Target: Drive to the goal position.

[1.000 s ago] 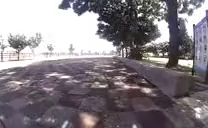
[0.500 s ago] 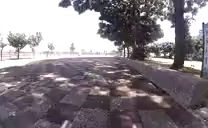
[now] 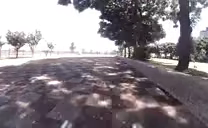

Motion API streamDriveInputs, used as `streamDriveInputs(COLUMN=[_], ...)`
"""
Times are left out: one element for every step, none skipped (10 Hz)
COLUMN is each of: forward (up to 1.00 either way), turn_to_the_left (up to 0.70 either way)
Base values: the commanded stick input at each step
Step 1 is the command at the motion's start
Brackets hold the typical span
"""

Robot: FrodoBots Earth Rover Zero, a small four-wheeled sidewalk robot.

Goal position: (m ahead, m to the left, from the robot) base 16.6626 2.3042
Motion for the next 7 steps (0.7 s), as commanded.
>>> streamDriveInputs(forward=[0.7, 0.7, 0.7, 0.7, 0.7, 0.7, 0.7], turn_to_the_left=[0.0, 0.0, 0.0, 0.0, 0.0, 0.0, 0.0])
